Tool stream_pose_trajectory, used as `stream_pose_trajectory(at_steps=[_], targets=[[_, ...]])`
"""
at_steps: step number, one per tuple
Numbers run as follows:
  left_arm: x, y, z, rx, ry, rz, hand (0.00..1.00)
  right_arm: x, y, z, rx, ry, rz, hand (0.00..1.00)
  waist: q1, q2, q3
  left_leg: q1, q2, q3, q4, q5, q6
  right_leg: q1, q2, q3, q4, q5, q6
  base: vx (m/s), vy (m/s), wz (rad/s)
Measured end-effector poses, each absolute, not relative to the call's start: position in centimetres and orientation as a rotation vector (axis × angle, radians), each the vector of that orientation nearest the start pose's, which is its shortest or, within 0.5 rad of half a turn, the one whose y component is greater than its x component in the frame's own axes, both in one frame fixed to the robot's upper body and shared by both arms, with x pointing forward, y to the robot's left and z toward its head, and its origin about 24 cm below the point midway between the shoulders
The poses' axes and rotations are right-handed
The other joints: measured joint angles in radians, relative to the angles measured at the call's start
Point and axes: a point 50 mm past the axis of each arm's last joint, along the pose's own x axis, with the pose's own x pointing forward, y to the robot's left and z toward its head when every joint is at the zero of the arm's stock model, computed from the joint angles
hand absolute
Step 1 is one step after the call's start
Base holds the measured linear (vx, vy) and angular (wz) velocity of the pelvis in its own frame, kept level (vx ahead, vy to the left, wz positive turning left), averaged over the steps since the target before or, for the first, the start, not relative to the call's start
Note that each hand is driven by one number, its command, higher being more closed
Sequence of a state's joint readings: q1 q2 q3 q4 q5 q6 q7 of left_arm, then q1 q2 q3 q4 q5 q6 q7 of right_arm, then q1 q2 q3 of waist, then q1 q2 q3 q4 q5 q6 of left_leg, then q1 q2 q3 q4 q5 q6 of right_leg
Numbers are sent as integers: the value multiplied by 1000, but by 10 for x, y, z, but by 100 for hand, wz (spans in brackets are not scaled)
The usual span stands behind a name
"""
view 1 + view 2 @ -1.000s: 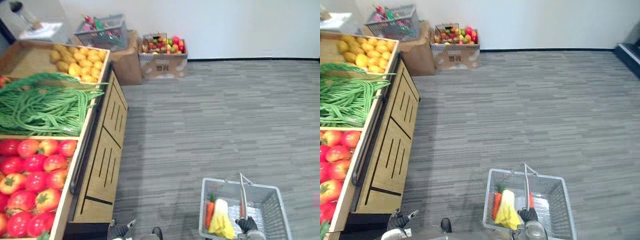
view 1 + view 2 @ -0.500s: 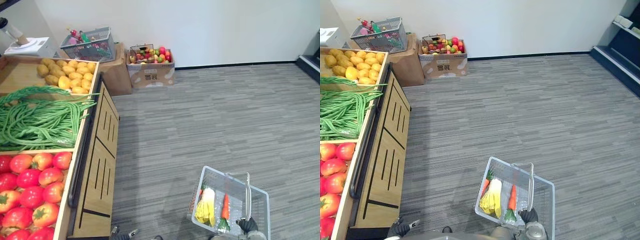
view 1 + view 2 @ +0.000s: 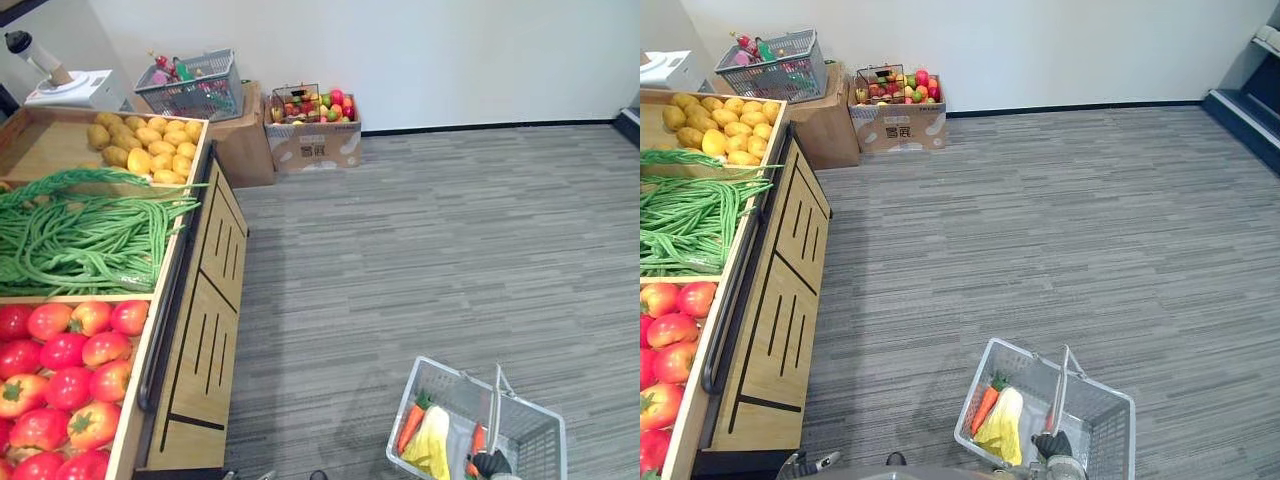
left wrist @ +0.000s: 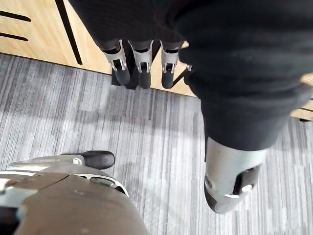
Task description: Pick vegetable in the basket
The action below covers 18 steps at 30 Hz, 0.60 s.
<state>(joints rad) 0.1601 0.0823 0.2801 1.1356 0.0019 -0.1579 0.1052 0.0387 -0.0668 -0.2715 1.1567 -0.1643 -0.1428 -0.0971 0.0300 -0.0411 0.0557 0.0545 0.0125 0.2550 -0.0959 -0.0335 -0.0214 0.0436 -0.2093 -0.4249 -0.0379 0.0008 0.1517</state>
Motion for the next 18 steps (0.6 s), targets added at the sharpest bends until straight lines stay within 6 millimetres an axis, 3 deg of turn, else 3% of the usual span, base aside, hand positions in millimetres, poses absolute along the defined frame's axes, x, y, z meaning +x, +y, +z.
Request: stream_pose_trajectory(at_steps=[9,18], targets=[[48,221,-166,16,1142,418,0,85,-194,-167,107,1088,-381,100,0,3,-15,29,-8,-23,-1,-1,-2,54,-5,-33,-15,-3,-5,-9,-28,9],[44,220,-167,1,1162,417,0,78,-193,-169,178,1110,-435,100,0,7,-28,43,-10,-26,-7,0,-2,65,-8,-31,-13,-2,-3,-67,-20,0]])
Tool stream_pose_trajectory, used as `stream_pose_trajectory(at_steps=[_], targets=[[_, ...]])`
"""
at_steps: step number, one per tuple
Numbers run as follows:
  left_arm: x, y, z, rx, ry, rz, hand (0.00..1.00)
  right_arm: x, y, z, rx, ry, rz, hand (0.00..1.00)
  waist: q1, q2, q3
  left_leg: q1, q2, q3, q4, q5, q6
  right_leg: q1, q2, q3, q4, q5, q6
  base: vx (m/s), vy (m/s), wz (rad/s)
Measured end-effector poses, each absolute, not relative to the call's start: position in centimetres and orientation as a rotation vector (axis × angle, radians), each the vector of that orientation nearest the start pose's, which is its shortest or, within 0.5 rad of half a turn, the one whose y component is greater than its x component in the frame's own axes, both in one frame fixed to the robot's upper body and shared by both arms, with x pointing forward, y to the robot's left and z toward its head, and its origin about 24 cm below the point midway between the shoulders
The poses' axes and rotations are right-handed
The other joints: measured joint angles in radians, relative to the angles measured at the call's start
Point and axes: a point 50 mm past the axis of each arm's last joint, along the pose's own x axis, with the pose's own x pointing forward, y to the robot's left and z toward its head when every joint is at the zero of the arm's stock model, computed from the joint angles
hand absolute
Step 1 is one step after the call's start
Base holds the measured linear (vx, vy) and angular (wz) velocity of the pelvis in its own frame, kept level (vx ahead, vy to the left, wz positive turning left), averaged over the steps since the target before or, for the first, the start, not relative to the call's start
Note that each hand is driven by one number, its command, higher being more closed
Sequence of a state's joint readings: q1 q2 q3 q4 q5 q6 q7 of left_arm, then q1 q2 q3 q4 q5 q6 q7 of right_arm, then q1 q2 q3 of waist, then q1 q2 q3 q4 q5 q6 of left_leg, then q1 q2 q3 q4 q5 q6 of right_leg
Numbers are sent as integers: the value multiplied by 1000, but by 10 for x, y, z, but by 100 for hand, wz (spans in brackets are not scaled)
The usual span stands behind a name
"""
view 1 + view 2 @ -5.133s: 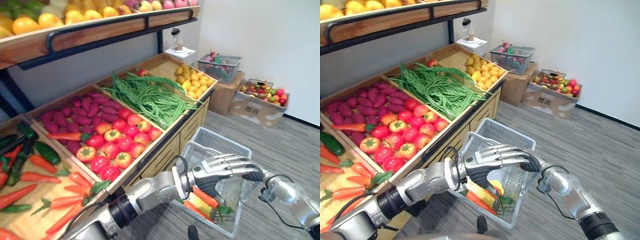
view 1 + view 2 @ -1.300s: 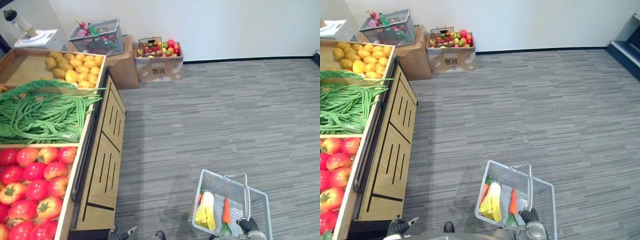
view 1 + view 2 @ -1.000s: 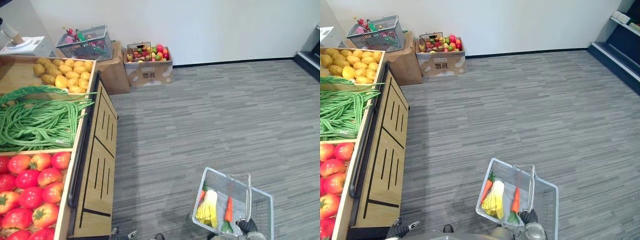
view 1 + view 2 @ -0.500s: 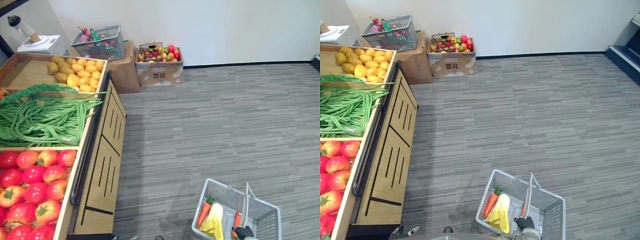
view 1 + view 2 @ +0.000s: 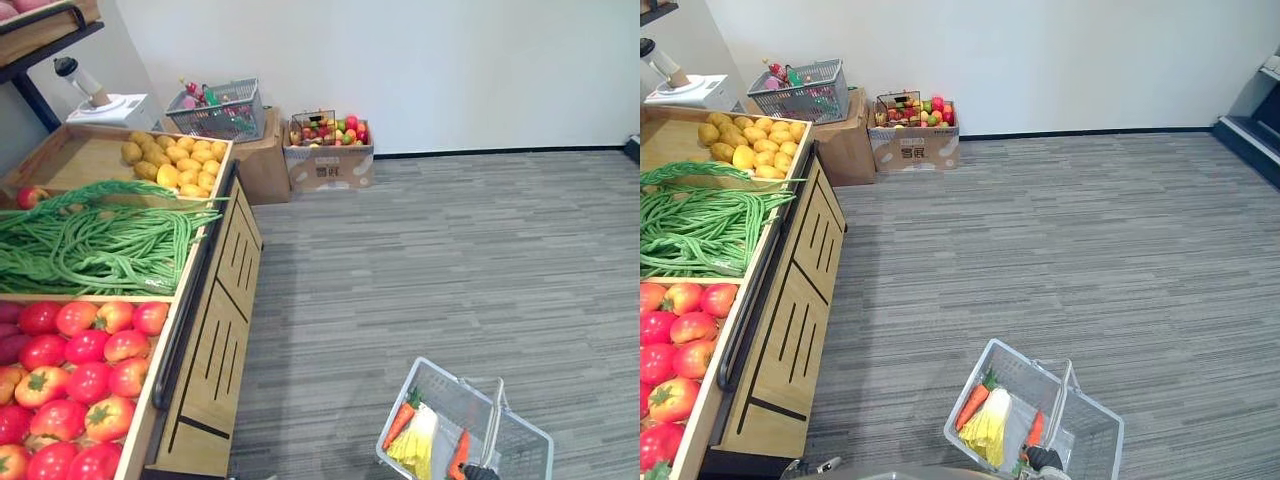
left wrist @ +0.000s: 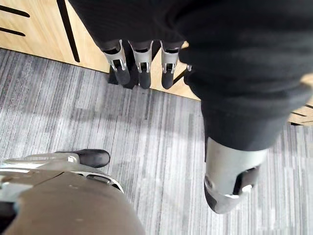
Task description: Pick vegetable in the basket
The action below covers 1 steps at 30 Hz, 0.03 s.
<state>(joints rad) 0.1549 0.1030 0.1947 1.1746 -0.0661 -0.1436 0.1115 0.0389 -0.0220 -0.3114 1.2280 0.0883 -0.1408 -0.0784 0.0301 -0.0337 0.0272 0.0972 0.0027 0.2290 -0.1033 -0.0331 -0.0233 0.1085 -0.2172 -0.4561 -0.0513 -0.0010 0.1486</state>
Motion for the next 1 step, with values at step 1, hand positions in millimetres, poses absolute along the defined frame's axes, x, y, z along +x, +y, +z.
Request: stream_pose_trajectory(at_steps=[1], targets=[[43,220,-168,0,1167,418,0,77,-193,-169,181,1115,-439,100,0,1,-4,1,0,0,0,0,0,0,0,0,0,0,0,0,0,0]])
